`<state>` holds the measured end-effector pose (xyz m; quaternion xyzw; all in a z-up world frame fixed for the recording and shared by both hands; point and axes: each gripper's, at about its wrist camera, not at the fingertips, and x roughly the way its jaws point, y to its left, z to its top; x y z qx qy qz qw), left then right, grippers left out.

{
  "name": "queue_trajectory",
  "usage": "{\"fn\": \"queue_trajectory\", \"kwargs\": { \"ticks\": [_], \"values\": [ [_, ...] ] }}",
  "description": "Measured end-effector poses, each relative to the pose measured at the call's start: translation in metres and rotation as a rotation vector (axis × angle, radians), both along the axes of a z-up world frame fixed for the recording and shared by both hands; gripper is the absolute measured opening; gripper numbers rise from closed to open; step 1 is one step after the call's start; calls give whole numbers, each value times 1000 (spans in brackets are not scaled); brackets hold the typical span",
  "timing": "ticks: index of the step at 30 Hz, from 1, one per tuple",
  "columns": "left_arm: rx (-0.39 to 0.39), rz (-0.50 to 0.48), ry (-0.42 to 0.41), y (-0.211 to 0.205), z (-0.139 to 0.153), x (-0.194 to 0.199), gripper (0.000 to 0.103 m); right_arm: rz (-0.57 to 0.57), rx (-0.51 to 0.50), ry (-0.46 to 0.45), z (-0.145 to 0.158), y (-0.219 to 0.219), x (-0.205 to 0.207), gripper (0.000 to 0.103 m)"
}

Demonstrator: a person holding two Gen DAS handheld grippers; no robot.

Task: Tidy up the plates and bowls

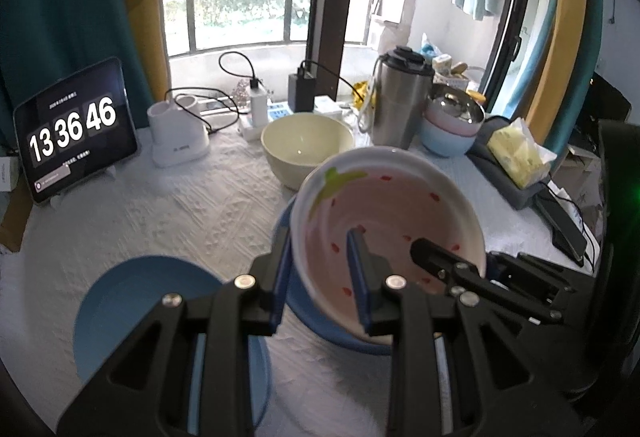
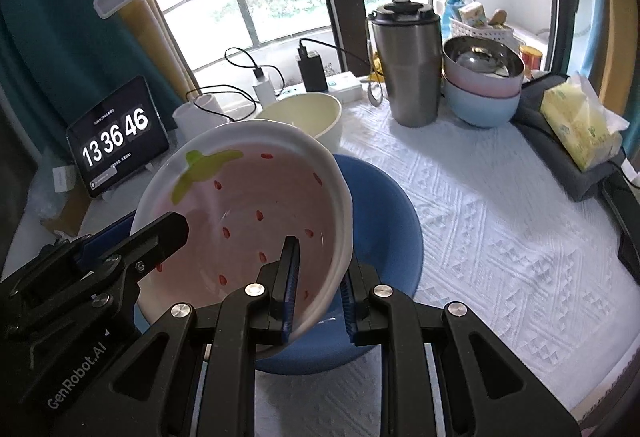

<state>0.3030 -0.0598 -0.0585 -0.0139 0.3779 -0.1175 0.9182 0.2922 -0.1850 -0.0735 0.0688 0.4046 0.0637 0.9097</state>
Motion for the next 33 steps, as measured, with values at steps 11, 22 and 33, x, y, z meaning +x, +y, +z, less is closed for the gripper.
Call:
{"fn": "queue_trajectory", "kwargs": {
  "ticks": [11, 22, 33],
  "values": [
    [11, -3, 41, -6, -16, 7, 28, -6, 4, 34, -15, -7, 4, 21],
    [9, -6, 83, -3, -32, 17, 28, -6, -22, 70, -26, -3, 14, 21],
    [7, -4, 97, -2, -39, 23, 29, -13, -60, 100, -32, 2, 22, 21]
  ]
}}
